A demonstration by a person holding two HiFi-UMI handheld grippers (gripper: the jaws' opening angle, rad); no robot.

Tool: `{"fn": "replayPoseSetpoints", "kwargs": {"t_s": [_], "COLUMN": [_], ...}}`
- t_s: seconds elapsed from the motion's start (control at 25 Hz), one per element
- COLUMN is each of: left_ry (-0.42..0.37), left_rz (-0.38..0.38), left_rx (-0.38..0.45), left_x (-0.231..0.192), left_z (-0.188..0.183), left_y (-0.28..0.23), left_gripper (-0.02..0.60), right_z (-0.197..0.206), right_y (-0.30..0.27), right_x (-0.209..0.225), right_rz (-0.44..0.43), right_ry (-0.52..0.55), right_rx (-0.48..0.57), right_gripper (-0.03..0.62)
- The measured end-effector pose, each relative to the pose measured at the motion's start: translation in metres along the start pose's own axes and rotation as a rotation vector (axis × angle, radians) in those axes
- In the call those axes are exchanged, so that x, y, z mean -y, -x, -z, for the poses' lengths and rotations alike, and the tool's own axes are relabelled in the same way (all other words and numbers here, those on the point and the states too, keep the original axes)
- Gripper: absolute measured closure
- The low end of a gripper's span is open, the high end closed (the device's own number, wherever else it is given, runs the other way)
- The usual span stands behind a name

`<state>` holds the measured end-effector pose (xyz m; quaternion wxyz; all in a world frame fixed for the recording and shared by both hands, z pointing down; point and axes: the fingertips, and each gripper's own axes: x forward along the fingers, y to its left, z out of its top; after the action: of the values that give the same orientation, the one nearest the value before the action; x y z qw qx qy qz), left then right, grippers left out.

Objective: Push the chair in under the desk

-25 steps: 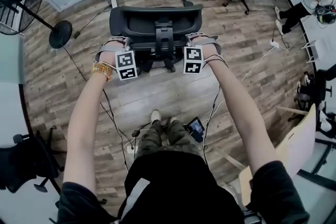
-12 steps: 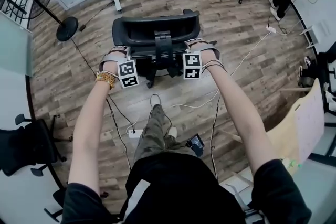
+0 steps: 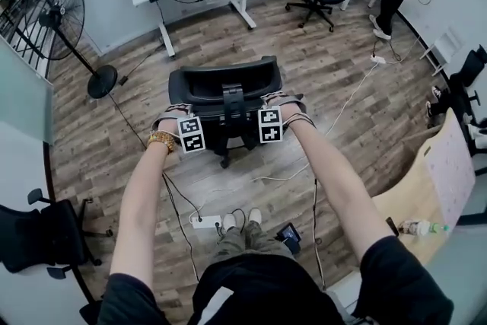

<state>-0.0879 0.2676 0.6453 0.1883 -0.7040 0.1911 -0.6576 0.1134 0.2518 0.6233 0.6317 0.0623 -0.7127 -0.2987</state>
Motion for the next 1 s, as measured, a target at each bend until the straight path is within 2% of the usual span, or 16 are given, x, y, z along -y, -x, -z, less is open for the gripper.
{"fn": "replayPoseSetpoints", "kwargs": {"t_s": [0.04, 0.08, 0.12, 0.16, 0.2, 0.24, 0.28, 0.36, 0.4, 0.48, 0.52, 0.56, 0.64, 0.8, 1.0], "left_ry": [-0.001, 0.007, 0.038, 0.100, 0.199, 0.338, 0.508, 0.859, 0.998, 1.182, 1.239, 1.282, 1.323, 1.235, 1.214], "left_rz": [0.010, -0.017, -0.074, -0.151, -0.238, -0.324, -0.392, -0.443, -0.448, -0.502, -0.544, -0.582, -0.638, -0.708, -0.702], "left_rx": [0.011, 0.034, 0.067, 0.111, 0.170, 0.245, 0.337, 0.557, 0.655, 0.775, 0.800, 0.807, 0.795, 0.790, 0.805], "left_x": [0.006, 0.004, -0.005, -0.017, -0.029, -0.038, -0.041, -0.029, -0.017, 0.008, 0.018, 0.026, 0.037, 0.045, 0.045], "left_z": [0.002, 0.007, 0.015, 0.025, 0.037, 0.047, 0.054, 0.051, 0.042, 0.020, 0.009, -0.001, -0.015, -0.028, -0.025], "left_y": [0.005, 0.014, 0.027, 0.046, 0.071, 0.101, 0.135, 0.201, 0.231, 0.277, 0.294, 0.306, 0.320, 0.332, 0.335], "left_gripper": [0.367, 0.302, 0.282, 0.259, 0.250, 0.250, 0.253, 0.330, 0.384, 0.548, 0.571, 0.571, 0.572, 0.571, 0.571], "right_z": [0.001, 0.004, 0.006, 0.007, 0.005, 0.000, -0.006, -0.021, -0.031, -0.062, -0.077, -0.091, -0.113, -0.132, -0.126], "right_y": [0.005, 0.013, 0.026, 0.046, 0.072, 0.106, 0.147, 0.230, 0.264, 0.309, 0.322, 0.329, 0.333, 0.326, 0.330], "right_x": [-0.006, -0.006, 0.002, 0.014, 0.028, 0.039, 0.048, 0.048, 0.039, 0.008, -0.006, -0.018, -0.036, -0.049, -0.048], "right_rz": [-0.021, -0.018, 0.014, 0.066, 0.134, 0.219, 0.320, 0.539, 0.628, 0.756, 0.801, 0.827, 0.832, 0.792, 0.812], "right_ry": [-0.002, -0.002, -0.007, -0.029, -0.077, -0.163, -0.295, -0.658, -0.817, -0.999, -1.066, -1.135, -1.224, -1.225, -1.258], "right_rx": [0.001, 0.008, 0.023, 0.051, 0.099, 0.172, 0.269, 0.484, 0.576, 0.707, 0.740, 0.758, 0.763, 0.722, 0.709], "right_gripper": [0.470, 0.424, 0.419, 0.417, 0.379, 0.403, 0.442, 0.469, 0.505, 0.521, 0.569, 0.592, 0.594, 0.595, 0.595]}}
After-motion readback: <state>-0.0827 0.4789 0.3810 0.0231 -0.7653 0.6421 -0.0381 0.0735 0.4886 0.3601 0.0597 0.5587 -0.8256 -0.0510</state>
